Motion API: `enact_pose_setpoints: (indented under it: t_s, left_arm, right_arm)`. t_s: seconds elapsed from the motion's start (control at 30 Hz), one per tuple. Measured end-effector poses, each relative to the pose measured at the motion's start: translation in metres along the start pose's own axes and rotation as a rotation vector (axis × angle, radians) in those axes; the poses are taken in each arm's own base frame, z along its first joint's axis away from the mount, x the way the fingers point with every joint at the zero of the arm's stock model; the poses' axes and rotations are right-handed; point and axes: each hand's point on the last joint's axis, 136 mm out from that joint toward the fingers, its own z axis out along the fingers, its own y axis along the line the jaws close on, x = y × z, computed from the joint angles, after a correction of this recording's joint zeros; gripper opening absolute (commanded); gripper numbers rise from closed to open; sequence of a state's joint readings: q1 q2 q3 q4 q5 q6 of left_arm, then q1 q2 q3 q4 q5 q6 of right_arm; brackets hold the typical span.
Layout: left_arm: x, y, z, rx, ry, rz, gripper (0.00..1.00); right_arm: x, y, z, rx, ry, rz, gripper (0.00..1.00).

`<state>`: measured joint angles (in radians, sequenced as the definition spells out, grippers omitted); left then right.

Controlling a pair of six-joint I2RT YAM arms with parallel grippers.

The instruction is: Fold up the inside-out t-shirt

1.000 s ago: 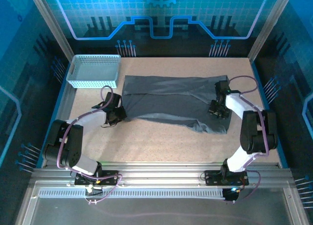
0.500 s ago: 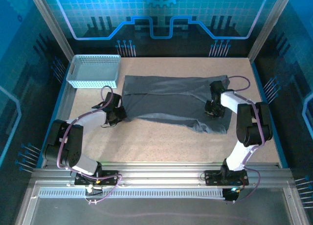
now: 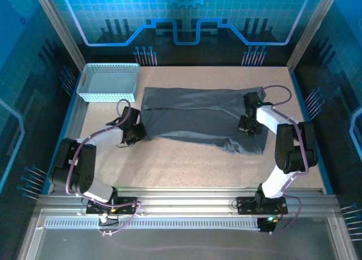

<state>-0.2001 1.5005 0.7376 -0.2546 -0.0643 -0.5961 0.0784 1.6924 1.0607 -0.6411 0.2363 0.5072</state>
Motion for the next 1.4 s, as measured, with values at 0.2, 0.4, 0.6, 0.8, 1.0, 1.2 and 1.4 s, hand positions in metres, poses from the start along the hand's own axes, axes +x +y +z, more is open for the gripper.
enact_pose_setpoints:
  t_s: [0.2, 0.4, 0.6, 0.8, 1.0, 1.2, 1.4]
  left_arm:
    - [-0.001, -0.001, -0.006, 0.013, -0.013, 0.001, 0.00]
    - [0.001, -0.001, -0.008, 0.016, -0.015, -0.002, 0.00]
    - [0.015, -0.007, -0.025, 0.054, -0.019, 0.010, 0.00]
    - [0.041, -0.012, -0.062, 0.140, -0.049, -0.010, 0.00]
    - [0.043, -0.006, -0.076, 0.170, -0.059, -0.078, 0.00]
    - [0.014, -0.003, -0.060, 0.165, -0.021, -0.207, 0.00]
    - [-0.024, -0.028, -0.052, 0.195, -0.040, -0.222, 0.00]
  right_arm:
    - [-0.013, -0.004, -0.034, -0.021, -0.098, 0.015, 0.03]
    - [-0.014, -0.016, -0.052, -0.019, -0.153, 0.039, 0.00]
    - [-0.024, -0.052, -0.099, -0.015, -0.299, 0.139, 0.00]
    - [-0.029, -0.075, -0.137, -0.012, -0.409, 0.188, 0.00]
    - [-0.051, -0.066, -0.166, -0.078, -0.476, 0.180, 0.00]
    - [-0.097, -0.046, -0.184, -0.147, -0.543, 0.159, 0.00]
    - [-0.145, -0.022, -0.184, -0.201, -0.578, 0.124, 0.00]
